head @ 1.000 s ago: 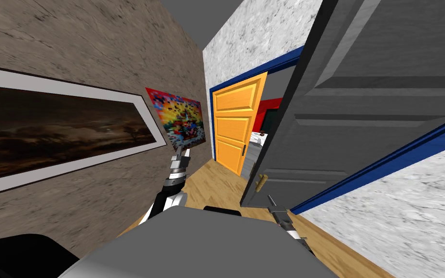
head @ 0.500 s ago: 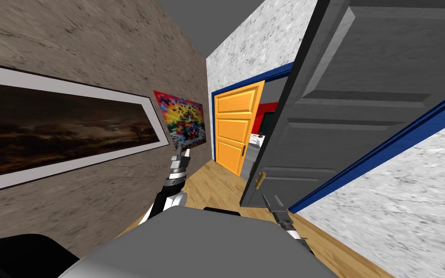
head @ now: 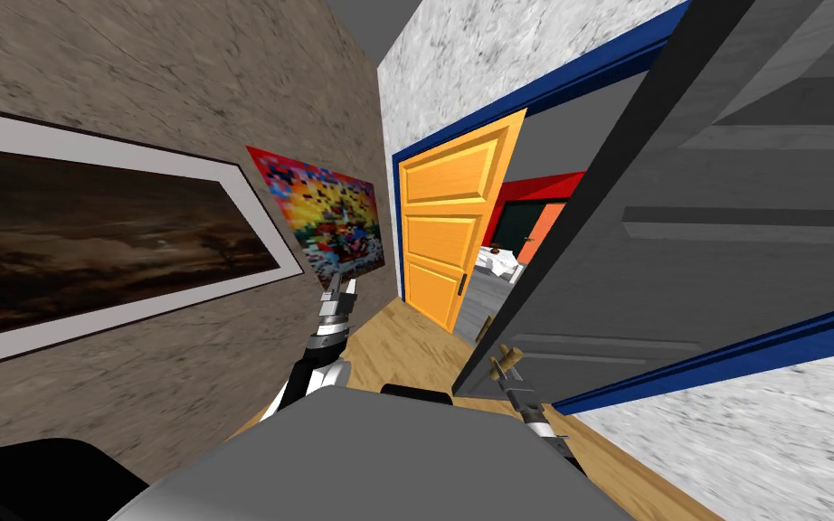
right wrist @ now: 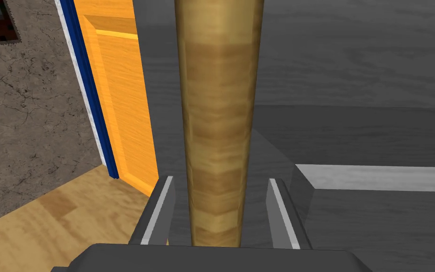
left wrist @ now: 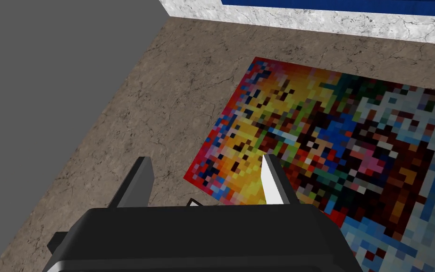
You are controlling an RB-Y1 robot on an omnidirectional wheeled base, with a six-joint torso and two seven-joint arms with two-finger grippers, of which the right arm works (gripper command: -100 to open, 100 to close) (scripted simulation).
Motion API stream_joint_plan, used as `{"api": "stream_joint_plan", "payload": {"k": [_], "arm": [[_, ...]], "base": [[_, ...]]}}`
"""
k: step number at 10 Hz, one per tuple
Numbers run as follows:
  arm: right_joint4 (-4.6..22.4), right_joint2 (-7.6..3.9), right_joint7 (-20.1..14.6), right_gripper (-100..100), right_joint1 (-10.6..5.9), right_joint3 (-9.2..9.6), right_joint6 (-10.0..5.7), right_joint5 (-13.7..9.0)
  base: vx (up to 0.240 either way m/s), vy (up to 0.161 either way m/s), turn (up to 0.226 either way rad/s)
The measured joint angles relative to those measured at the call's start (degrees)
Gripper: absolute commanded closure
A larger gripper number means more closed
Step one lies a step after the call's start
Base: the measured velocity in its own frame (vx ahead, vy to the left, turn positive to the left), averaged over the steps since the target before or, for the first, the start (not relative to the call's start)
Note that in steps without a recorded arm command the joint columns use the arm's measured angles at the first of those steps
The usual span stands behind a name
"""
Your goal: Pull the door open
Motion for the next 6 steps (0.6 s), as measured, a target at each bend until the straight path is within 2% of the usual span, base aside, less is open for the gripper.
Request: {"api": "stream_joint_plan", "payload": {"k": [4,6], "arm": [[0.1,0.06,0.0,100,0.14,0.15,0.23,0.1],[0.4,-0.21,-0.3,100,0.14,0.33,-0.07,0.2]], "base": [[-0.018,-0.001,-0.003],[-0.165,-0.074,0.177]]}}
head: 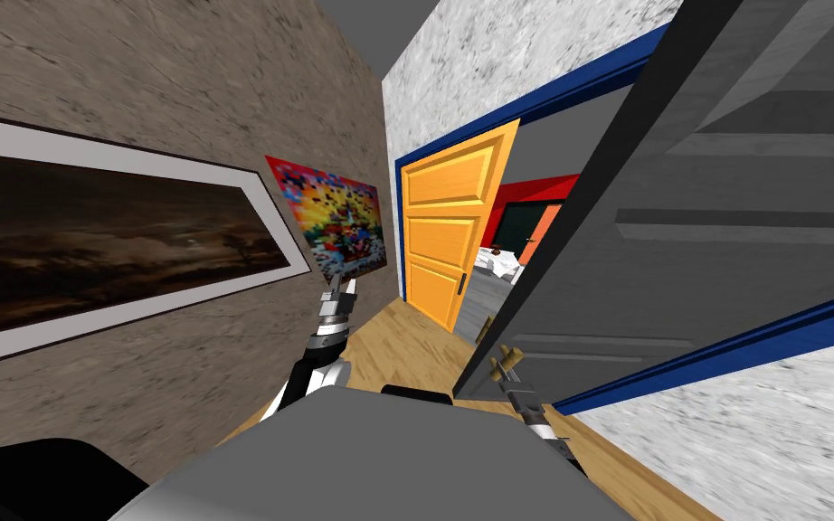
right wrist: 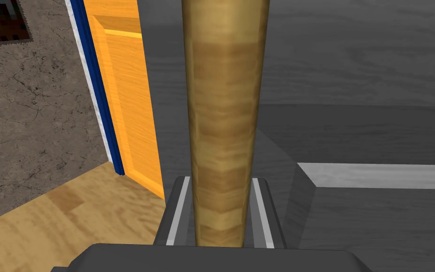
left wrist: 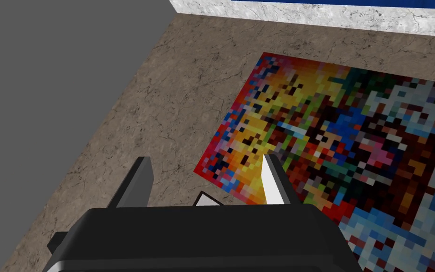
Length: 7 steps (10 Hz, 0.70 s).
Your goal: Pull the door open
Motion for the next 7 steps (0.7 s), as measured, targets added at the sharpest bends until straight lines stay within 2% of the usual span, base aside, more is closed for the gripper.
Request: {"api": "stream_joint_plan", "payload": {"k": [7], "arm": [[2.0,-1.35,-2.4,100,0.19,2.34,-3.28,1.8]], "base": [[-0.212,-0.092,0.159]]}}
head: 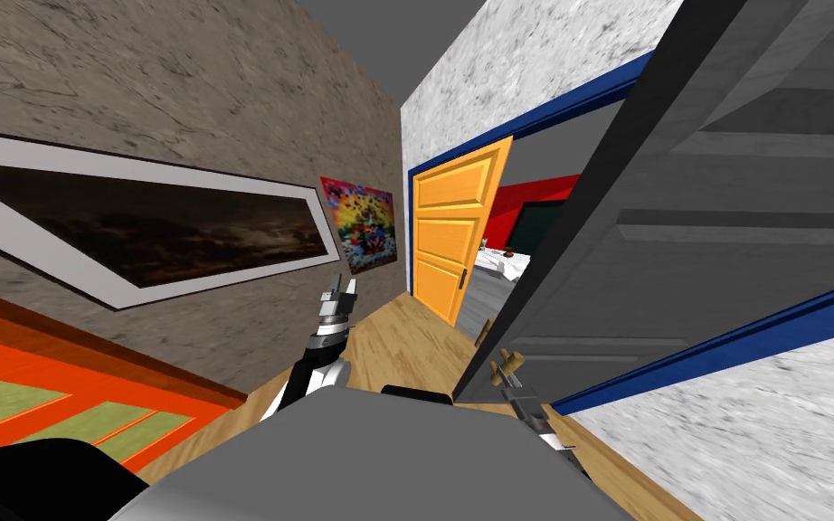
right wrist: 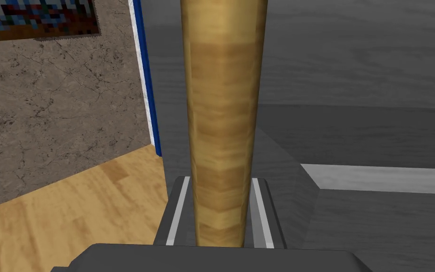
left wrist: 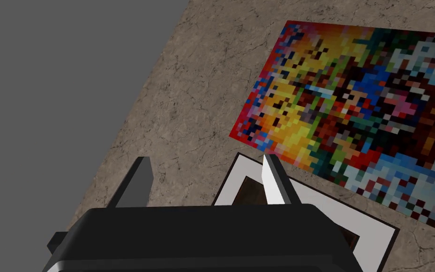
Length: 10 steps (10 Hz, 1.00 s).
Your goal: Pull the door open
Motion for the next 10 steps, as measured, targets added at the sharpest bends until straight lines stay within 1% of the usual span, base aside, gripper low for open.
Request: {"api": "stream_joint_plan", "payload": {"k": [1,2,3,6,10], "arm": [[0.7,-0.11,-0.5,100,-0.18,0.45,-0.73,0.3],[0.8,-0.42,-0.8,100,-0.13,0.65,-1.26,0.5],[0.9,-0.43,-0.9,100,-0.03,0.74,-1.25,0.6],[1.5,-0.83,-1.3,100,0.02,0.99,-2.10,0.6],[4.1,-0.87,-2.3,100,-0.36,1.90,-4.73,0.9]], "base": [[-0.220,-0.054,0.149],[-0.093,-0.014,0.022],[-0.130,-0.037,0.174],[-0.184,-0.062,0.141],[-0.210,-0.090,0.169]]}}
